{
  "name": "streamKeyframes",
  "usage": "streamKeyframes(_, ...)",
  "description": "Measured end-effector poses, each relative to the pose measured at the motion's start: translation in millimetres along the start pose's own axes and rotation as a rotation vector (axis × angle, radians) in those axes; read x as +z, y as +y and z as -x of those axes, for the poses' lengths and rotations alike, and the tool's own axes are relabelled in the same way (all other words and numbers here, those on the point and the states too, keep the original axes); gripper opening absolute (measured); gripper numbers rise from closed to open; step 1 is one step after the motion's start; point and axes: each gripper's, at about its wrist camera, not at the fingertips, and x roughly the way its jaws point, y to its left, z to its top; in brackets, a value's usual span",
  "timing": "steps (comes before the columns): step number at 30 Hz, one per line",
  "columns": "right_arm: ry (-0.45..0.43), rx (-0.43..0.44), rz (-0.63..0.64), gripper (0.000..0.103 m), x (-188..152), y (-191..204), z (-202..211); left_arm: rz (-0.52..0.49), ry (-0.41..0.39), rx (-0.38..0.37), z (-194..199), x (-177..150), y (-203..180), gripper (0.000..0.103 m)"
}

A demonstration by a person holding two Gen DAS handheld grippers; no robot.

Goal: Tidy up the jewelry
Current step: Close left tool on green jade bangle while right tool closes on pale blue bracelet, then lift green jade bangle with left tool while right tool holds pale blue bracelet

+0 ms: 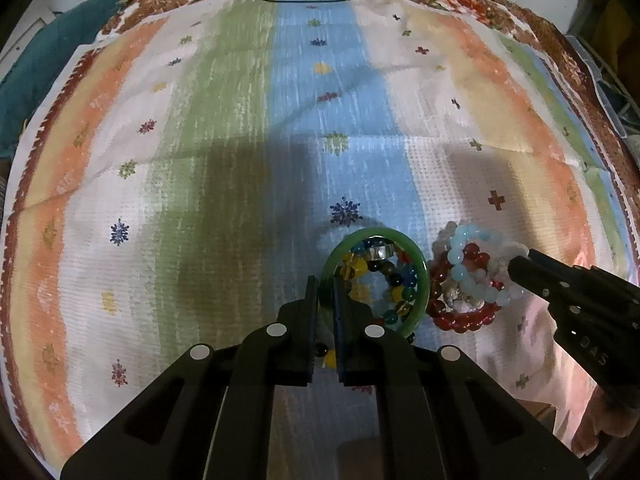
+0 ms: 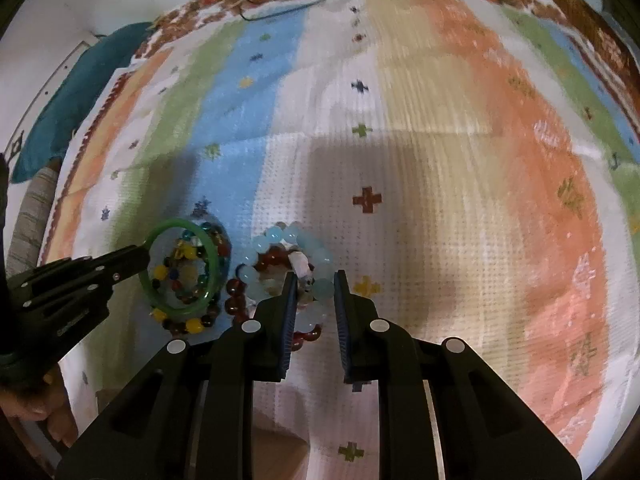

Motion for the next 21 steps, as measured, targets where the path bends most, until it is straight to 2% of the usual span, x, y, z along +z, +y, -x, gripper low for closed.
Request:
streamKeyframes(8, -0.057, -0.032, 0.077, 0.019, -3, 14, 25, 0.01, -0.038, -0.006, 18, 3, 2, 0.007)
streamKeyframes(9, -0.063, -0.034, 0.084, 0.009, -4, 15, 27, 0.01, -0.042, -0.004, 20, 3, 3, 0.007)
streamKeyframes(21, -0.076, -0.038, 0.097, 0.009, -8, 17, 35, 0.016, -0.06, -0.011, 30, 0, 2, 0.008)
